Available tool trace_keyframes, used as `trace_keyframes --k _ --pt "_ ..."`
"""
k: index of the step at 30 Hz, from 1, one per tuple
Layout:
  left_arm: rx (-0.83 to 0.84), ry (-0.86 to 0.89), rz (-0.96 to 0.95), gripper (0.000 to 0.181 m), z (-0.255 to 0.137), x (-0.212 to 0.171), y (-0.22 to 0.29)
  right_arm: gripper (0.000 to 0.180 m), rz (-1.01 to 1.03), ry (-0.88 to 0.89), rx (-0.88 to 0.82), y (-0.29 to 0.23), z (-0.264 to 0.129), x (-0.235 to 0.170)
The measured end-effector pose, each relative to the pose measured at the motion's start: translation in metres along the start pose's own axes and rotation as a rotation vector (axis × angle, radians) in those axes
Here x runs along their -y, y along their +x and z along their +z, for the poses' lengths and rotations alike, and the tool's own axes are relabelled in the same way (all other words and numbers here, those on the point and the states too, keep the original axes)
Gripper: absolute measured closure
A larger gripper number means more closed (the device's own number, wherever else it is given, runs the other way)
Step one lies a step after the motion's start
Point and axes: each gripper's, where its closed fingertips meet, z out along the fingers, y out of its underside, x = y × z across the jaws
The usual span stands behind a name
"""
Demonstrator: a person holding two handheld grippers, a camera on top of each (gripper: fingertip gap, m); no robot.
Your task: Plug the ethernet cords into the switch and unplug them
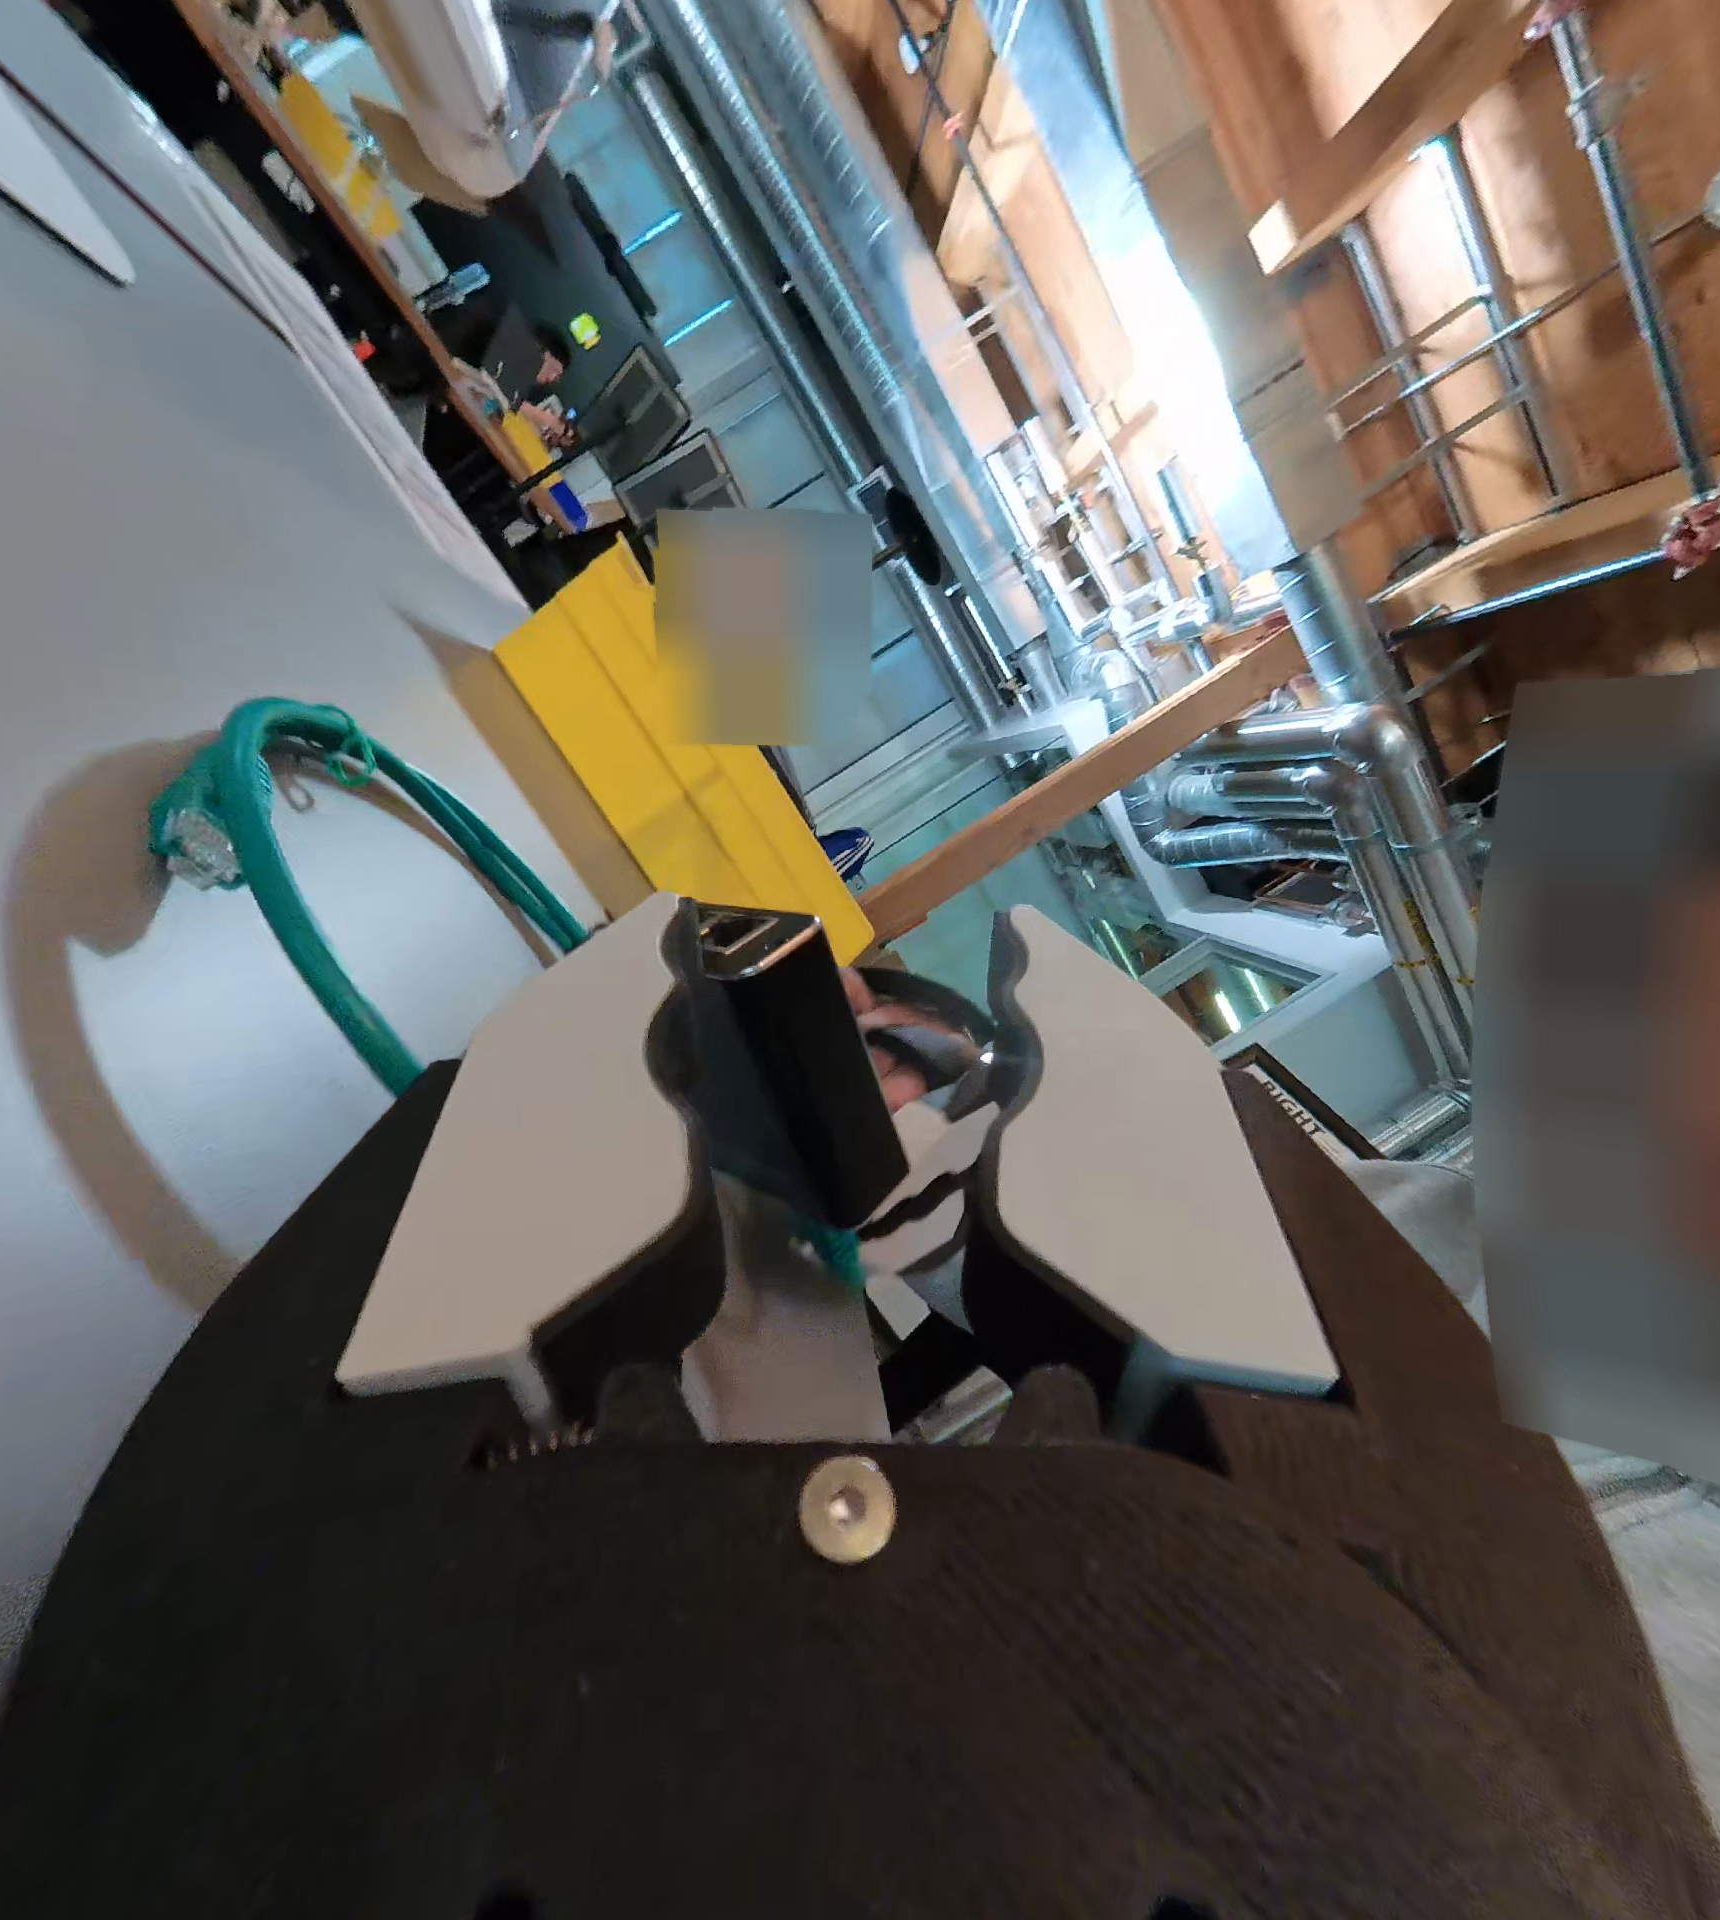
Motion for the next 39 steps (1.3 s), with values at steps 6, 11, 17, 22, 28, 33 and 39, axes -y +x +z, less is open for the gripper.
trace_keyframes --k 6,11,17,22,28,33,39 --pt "0.054 -0.074 -0.042 0.127 0.003 -0.005 -0.012 0.174 -0.143 0.025 -0.264 0.031 -0.026 0.007" --pt "0.080 -0.112 -0.017 0.131 0.010 -0.011 -0.014 0.174 -0.123 0.068 -0.346 0.043 -0.038 0.011" --pt "0.062 -0.026 0.059 0.153 0.004 0.002 -0.007 0.174 -0.159 0.029 -0.331 0.039 -0.030 0.000" --pt "0.057 0.041 0.122 0.170 0.001 0.008 -0.001 0.160 0.140 -0.085 -0.238 0.040 -0.012 -0.040" --pt "0.002 0.078 0.115 0.181 0.012 -0.001 0.009 0.129 0.561 -0.052 -0.116 0.039 -0.002 -0.057" --pt "0.022 0.053 0.130 0.181 0.018 -0.007 0.009 0.139 0.536 -0.081 -0.115 0.035 0.000 -0.051" --pt "0.114 0.037 0.238 0.179 0.007 0.004 0.006 0.140 0.497 -0.006 -0.124 0.038 -0.005 -0.029"
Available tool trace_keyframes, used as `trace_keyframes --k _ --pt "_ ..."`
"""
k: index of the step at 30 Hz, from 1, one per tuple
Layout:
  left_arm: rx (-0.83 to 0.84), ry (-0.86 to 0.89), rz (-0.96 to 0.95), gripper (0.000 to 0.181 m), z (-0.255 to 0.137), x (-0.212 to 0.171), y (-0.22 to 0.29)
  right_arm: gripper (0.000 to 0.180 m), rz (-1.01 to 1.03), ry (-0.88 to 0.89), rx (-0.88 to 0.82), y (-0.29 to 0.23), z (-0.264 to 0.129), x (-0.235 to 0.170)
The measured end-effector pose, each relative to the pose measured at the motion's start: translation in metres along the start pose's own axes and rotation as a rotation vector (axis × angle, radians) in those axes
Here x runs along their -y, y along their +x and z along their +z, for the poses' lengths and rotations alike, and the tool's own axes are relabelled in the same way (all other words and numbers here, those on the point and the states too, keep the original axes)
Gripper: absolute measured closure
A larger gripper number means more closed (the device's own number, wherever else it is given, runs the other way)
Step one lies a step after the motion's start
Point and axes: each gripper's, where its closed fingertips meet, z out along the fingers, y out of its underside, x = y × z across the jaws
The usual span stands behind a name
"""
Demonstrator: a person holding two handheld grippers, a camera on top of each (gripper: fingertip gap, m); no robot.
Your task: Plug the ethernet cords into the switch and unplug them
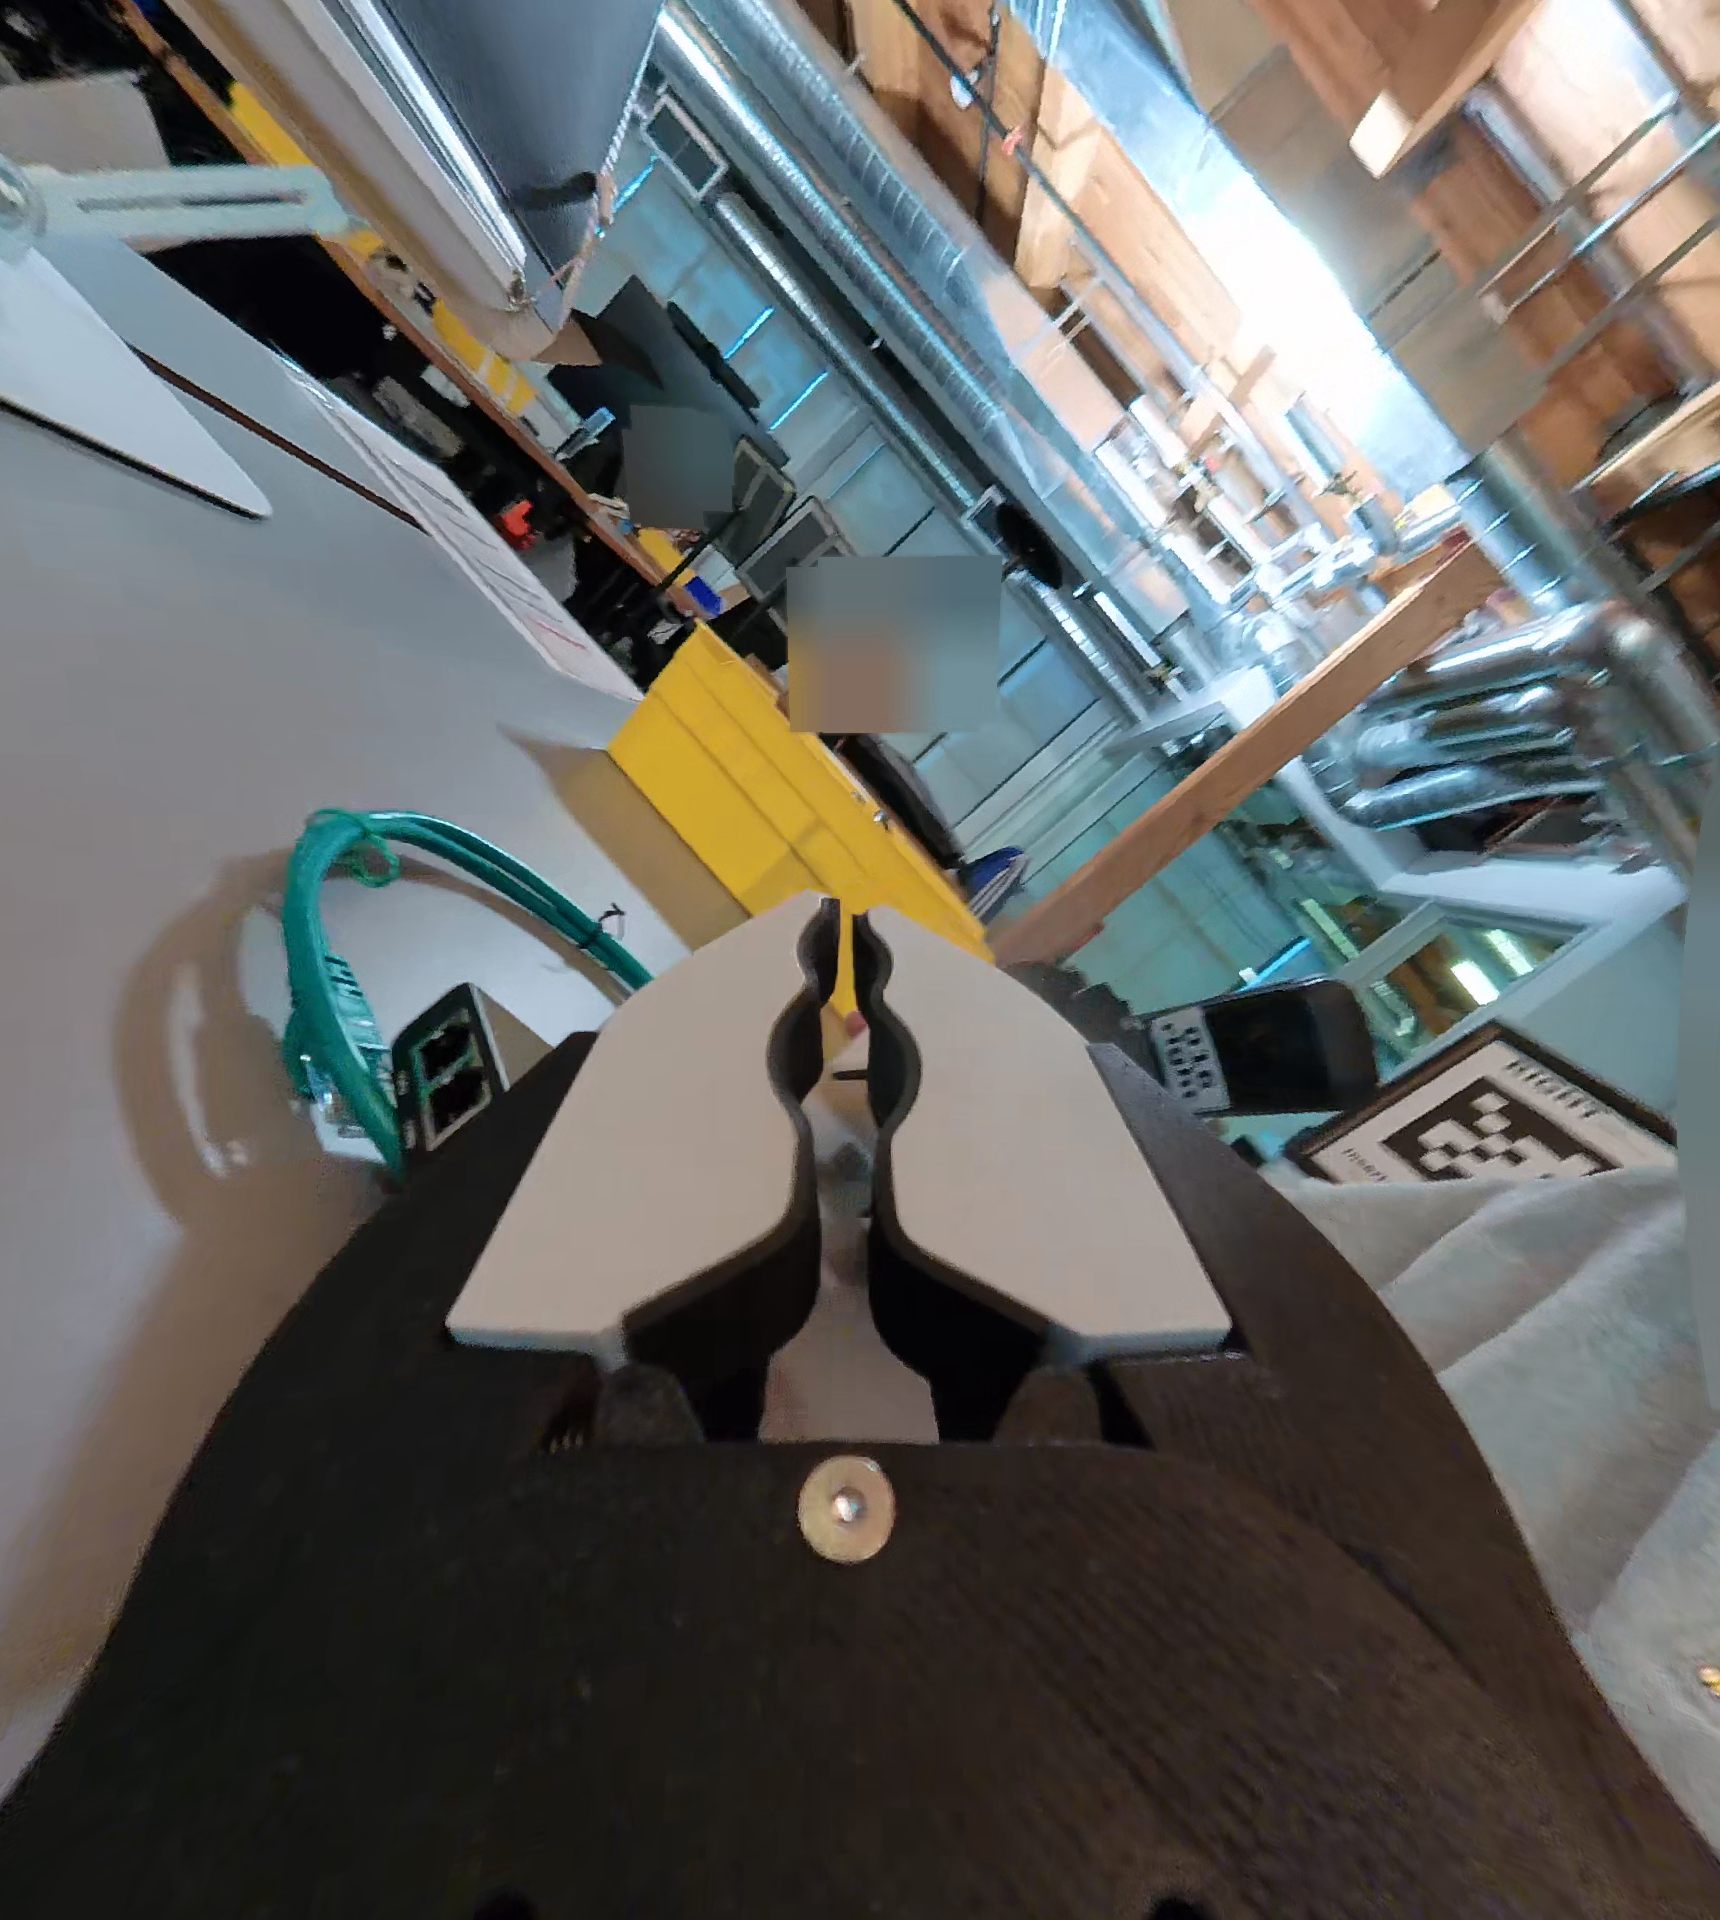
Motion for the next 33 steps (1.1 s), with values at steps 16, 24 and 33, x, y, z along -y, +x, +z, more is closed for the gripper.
trace_keyframes --k 16,24,33 --pt "0.460 -0.164 0.113 0.117 -0.014 -0.016 -0.050 0.170 0.158 0.171 -0.034 0.005 -0.005 0.035" --pt "0.374 -0.294 -0.009 0.133 -0.011 -0.051 -0.037 0.162 0.288 0.022 0.007 0.004 0.027 0.016" --pt "0.253 -0.224 -0.189 0.147 -0.015 -0.058 -0.022 0.161 0.357 -0.084 0.106 -0.006 0.034 0.003"
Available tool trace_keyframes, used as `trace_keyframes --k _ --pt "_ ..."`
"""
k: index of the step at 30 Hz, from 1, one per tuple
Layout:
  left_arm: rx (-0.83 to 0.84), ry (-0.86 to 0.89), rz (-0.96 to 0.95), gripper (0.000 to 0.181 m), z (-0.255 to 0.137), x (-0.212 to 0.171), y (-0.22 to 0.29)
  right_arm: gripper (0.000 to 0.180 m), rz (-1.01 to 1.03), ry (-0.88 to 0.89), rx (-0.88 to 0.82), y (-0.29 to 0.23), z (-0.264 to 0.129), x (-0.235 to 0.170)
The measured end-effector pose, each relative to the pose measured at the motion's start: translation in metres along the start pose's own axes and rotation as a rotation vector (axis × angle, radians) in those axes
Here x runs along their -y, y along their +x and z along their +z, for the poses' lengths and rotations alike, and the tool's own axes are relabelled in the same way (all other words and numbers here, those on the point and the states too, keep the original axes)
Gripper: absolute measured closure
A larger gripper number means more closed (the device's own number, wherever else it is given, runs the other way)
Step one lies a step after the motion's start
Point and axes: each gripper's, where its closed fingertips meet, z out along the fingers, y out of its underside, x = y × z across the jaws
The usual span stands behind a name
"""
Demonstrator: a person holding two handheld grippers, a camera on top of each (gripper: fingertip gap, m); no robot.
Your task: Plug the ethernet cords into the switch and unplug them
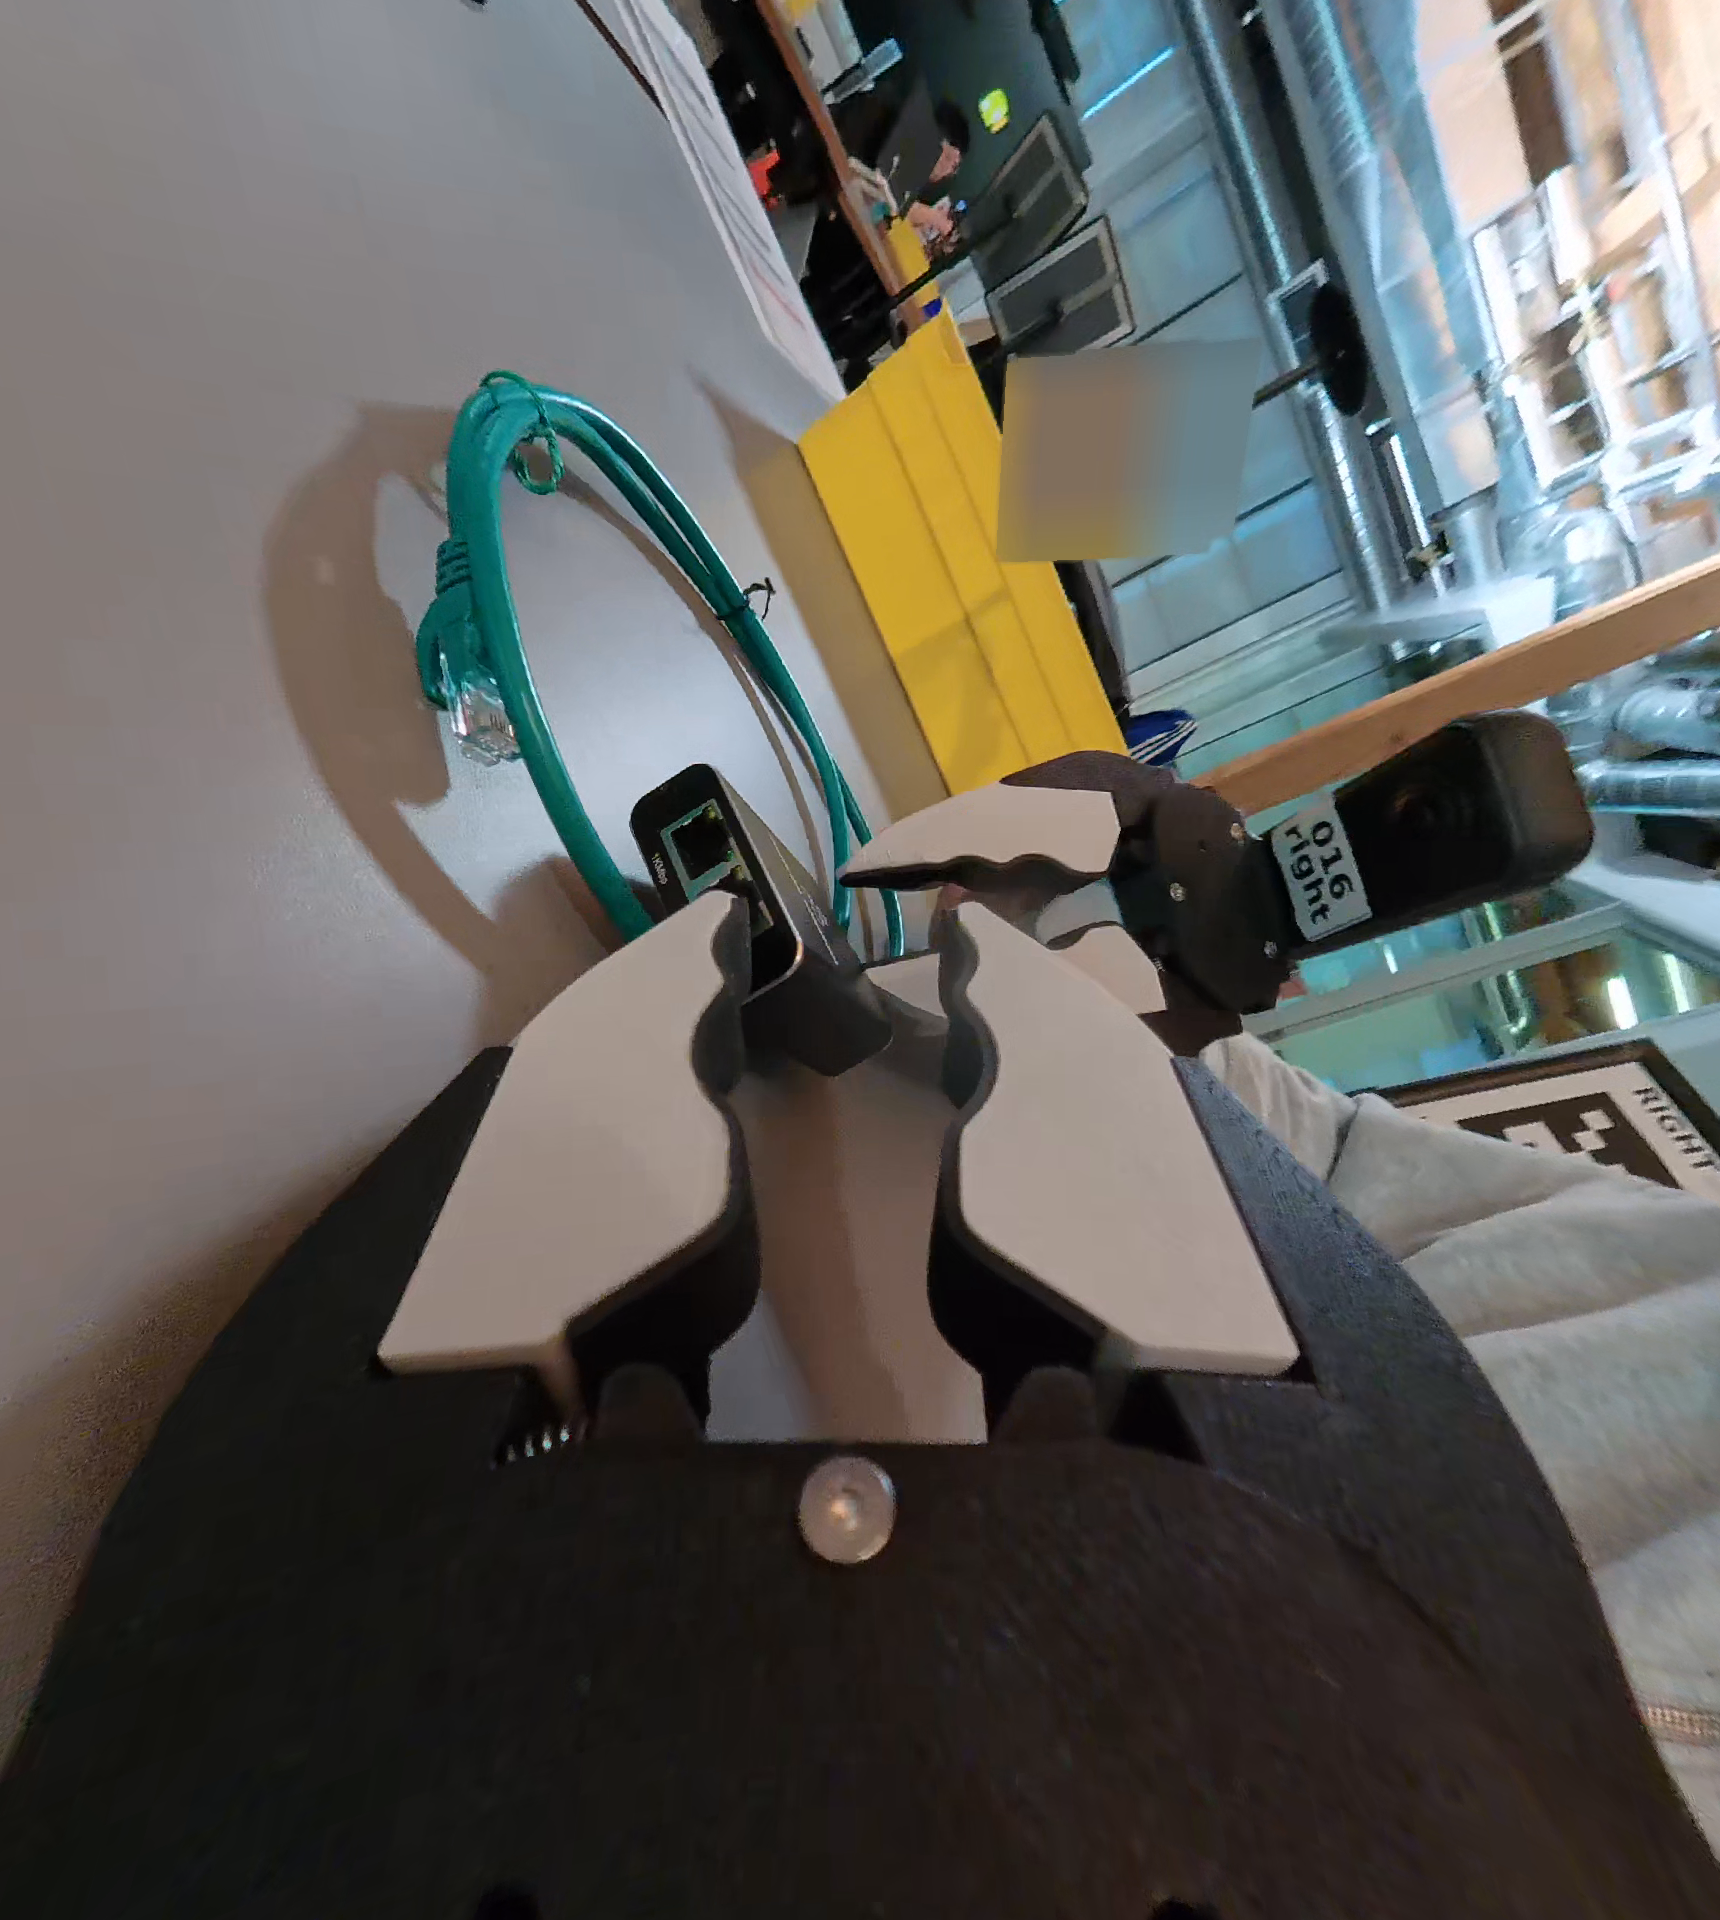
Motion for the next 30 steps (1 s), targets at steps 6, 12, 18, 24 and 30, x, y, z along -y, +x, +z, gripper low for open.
trace_keyframes --k 6,12,18,24,30 --pt "-0.010 -0.040 -0.021 0.155 0.003 -0.004 -0.001 0.151 0.131 -0.039 0.069 0.000 -0.003 -0.008" --pt "-0.026 -0.073 -0.035 0.158 0.008 -0.005 -0.001 0.149 0.161 -0.052 0.080 0.001 -0.007 -0.014" --pt "-0.050 -0.084 -0.043 0.156 0.008 -0.006 0.001 0.161 0.110 -0.161 0.110 -0.009 -0.001 -0.029" --pt "-0.175 -0.005 -0.097 0.140 0.003 0.005 0.012 0.167 -0.110 -0.026 -0.012 0.001 -0.011 -0.004" --pt "-0.234 -0.103 0.002 0.100 0.017 -0.013 0.030 0.168 -0.236 0.179 -0.010 -0.008 -0.025 0.024"
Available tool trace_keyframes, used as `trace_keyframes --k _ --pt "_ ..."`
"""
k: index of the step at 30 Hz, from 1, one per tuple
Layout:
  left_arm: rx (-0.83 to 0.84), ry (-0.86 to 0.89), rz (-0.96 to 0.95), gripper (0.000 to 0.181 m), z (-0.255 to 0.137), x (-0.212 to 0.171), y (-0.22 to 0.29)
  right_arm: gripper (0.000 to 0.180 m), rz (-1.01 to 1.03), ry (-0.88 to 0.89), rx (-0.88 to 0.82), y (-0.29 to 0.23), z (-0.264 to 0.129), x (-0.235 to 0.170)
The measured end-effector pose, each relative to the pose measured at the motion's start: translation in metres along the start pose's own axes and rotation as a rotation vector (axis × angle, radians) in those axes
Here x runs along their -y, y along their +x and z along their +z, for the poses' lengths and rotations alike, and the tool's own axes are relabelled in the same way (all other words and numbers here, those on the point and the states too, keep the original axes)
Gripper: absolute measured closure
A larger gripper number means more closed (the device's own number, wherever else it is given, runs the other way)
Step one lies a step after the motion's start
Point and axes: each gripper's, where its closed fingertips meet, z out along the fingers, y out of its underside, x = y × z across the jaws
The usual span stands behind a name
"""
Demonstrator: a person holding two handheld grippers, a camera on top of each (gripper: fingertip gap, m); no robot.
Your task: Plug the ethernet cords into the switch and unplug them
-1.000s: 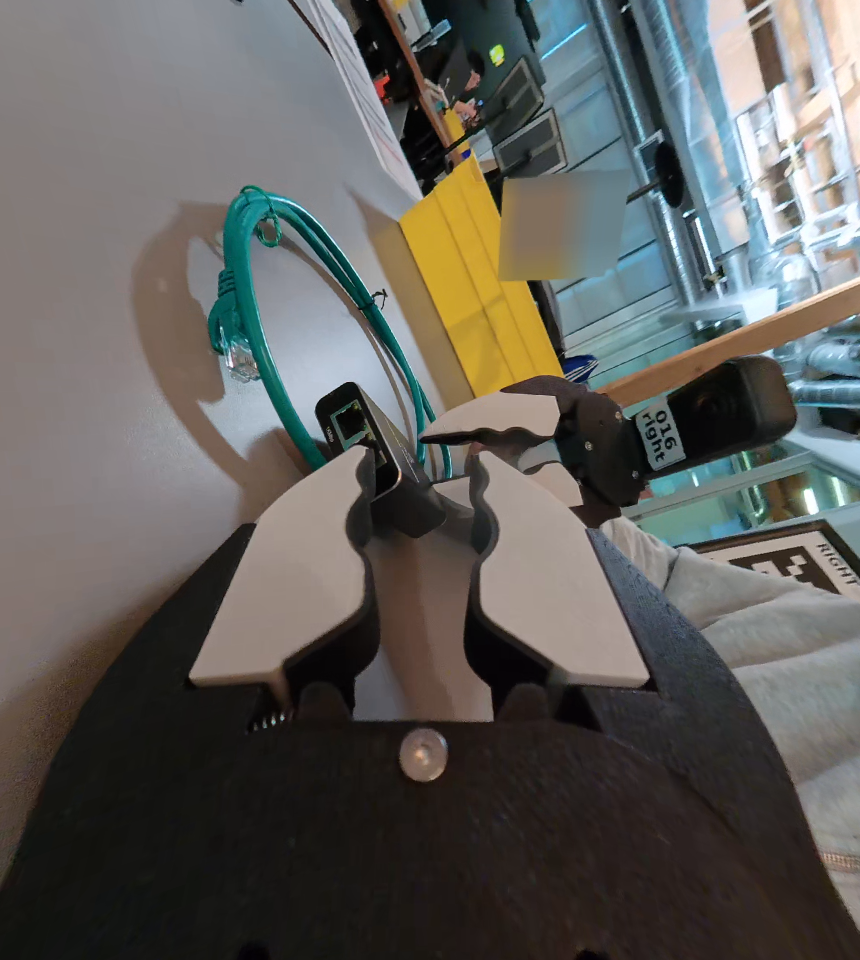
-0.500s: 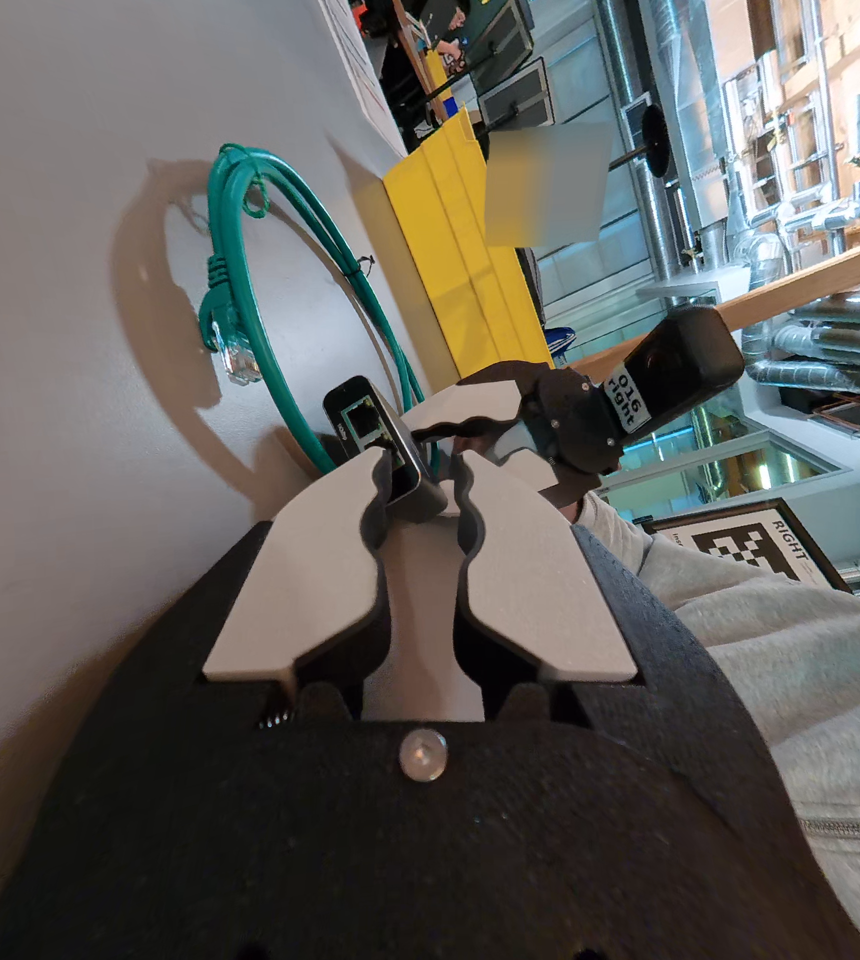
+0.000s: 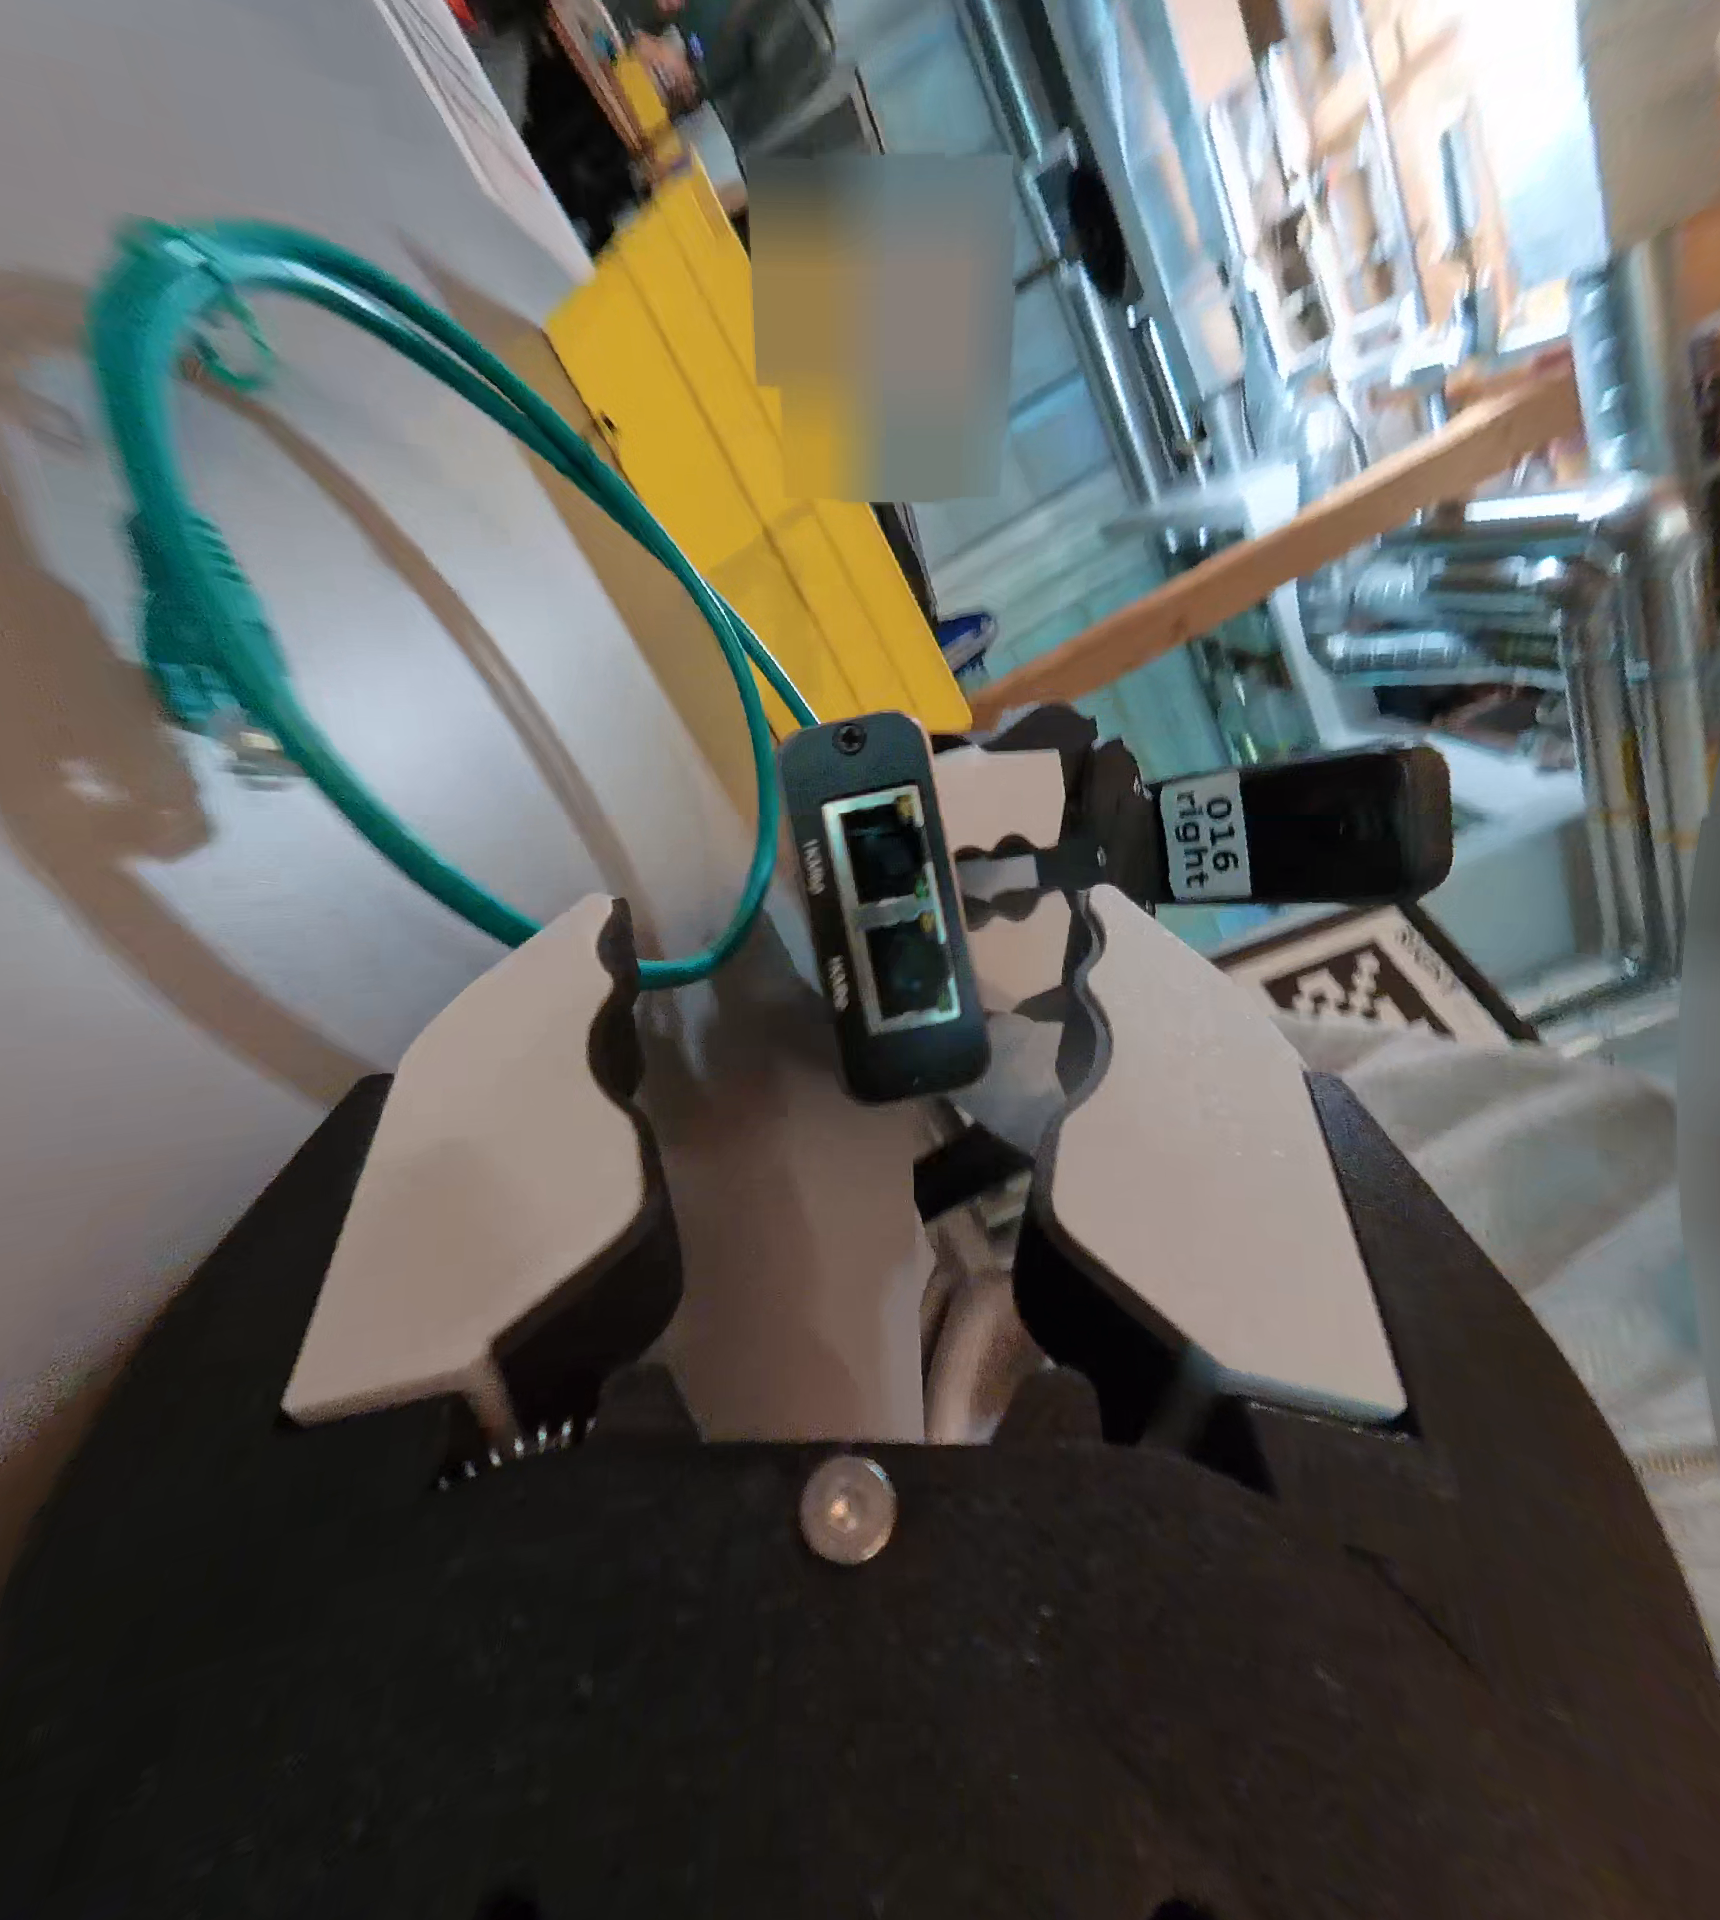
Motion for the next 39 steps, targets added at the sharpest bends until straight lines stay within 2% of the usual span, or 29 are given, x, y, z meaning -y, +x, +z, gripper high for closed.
trace_keyframes --k 2,3,5,8,11,13,21,26,32,39 --pt "-0.040 -0.089 0.008 0.113 0.010 -0.015 0.007 0.168 -0.057 -0.003 0.003 -0.005 0.002 -0.001" --pt "-0.041 -0.118 0.012 0.132 0.013 -0.020 0.008 0.168 -0.091 -0.010 0.001 -0.008 0.004 -0.002" --pt "-0.012 -0.133 0.025 0.150 0.014 -0.022 0.005 0.167 -0.155 -0.010 -0.014 -0.010 0.006 -0.003" --pt "-0.032 -0.110 0.012 0.153 0.012 -0.019 0.007 0.166 -0.162 0.033 -0.007 -0.013 0.005 0.001" --pt "-0.028 -0.076 0.030 0.153 0.010 -0.014 0.007 0.137 -0.023 0.083 0.031 -0.012 0.004 0.007" --pt "-0.022 -0.072 0.061 0.154 0.011 -0.014 0.008 0.129 0.075 0.123 0.041 -0.005 0.001 0.012" --pt "-0.005 -0.037 0.167 0.154 0.010 -0.008 0.013 0.140 0.352 0.316 0.042 0.026 -0.025 0.031" --pt "0.019 -0.023 0.286 0.154 0.012 -0.006 0.019 0.138 0.435 0.222 0.148 0.017 -0.013 0.014" --pt "0.056 -0.097 0.443 0.154 0.020 -0.018 0.026 0.153 0.465 0.208 0.278 0.001 -0.013 0.016" --pt "0.048 -0.096 0.454 0.154 0.020 -0.018 0.028 0.160 0.476 0.212 0.345 -0.005 -0.015 0.018"
